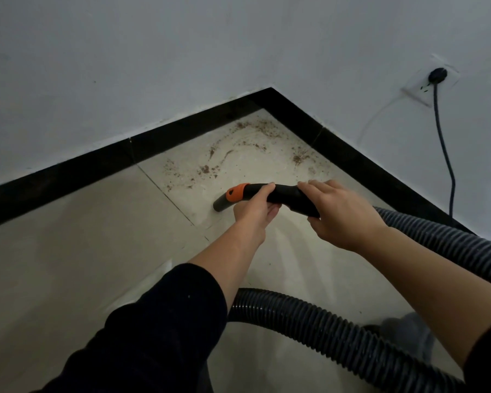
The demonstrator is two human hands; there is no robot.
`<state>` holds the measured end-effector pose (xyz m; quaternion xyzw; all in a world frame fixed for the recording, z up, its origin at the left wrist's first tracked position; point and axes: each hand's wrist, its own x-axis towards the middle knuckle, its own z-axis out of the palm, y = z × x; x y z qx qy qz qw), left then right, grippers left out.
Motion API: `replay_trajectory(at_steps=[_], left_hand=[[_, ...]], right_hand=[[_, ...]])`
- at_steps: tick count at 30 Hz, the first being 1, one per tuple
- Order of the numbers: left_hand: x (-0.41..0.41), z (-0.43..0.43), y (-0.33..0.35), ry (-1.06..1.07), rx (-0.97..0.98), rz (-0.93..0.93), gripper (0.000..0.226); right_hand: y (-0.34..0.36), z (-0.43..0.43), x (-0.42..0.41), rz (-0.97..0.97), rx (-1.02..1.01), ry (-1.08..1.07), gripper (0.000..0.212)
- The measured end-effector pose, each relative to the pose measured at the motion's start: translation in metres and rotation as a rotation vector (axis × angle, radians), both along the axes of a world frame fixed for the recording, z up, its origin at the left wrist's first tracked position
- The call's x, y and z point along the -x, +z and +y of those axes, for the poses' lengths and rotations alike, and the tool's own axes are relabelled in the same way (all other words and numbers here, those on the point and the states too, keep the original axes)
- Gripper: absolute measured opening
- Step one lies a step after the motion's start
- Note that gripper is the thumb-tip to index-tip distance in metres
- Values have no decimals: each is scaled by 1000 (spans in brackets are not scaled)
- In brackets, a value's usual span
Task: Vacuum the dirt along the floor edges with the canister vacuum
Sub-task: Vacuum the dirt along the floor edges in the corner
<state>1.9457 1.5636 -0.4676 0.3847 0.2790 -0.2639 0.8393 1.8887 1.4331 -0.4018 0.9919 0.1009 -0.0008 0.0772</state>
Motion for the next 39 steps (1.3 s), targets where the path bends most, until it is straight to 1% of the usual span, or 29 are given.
replay_trajectory(at_steps=[12,30,39], left_hand=[[2,22,-1,55,-23,22,41],[10,52,2,72,-41,17,29],[17,59,0,75,-41,37,35]], right_hand=[[1,18,-5,18,1,60,50],[4,41,-5,29,-36,150,46],[3,46,-1,56,-28,147,47]])
